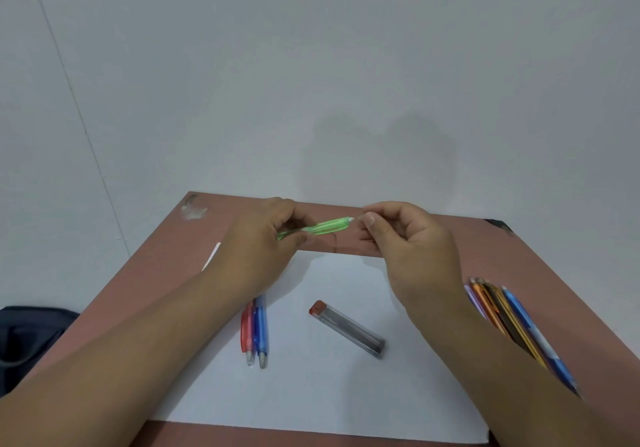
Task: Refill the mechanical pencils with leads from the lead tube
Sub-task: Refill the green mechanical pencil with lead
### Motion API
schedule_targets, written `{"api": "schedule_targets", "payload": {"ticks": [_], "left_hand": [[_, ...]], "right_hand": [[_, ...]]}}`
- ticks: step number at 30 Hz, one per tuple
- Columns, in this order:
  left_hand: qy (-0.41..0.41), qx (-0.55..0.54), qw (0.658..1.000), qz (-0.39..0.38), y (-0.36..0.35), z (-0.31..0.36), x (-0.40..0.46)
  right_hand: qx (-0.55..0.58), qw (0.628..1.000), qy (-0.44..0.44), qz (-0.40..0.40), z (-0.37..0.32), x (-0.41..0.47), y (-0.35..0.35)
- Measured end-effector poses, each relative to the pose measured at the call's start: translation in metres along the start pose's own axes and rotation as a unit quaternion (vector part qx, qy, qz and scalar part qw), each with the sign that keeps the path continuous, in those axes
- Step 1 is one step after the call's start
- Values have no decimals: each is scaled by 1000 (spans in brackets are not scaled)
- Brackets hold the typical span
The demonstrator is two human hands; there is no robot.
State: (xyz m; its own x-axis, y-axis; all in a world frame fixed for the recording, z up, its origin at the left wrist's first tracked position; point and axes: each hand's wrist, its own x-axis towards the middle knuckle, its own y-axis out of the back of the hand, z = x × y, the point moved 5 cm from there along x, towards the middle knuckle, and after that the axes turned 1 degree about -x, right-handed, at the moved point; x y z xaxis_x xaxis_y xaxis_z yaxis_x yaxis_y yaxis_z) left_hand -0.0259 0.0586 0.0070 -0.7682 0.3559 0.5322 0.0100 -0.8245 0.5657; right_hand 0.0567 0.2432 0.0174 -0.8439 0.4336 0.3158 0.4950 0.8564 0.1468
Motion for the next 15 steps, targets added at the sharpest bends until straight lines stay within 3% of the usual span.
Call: {"api": "schedule_targets", "payload": {"ticks": [15], "left_hand": [[-44,-23,999,9,1,12,-5]], "right_hand": [[110,992,-30,-45,-1,-2,-6]]}}
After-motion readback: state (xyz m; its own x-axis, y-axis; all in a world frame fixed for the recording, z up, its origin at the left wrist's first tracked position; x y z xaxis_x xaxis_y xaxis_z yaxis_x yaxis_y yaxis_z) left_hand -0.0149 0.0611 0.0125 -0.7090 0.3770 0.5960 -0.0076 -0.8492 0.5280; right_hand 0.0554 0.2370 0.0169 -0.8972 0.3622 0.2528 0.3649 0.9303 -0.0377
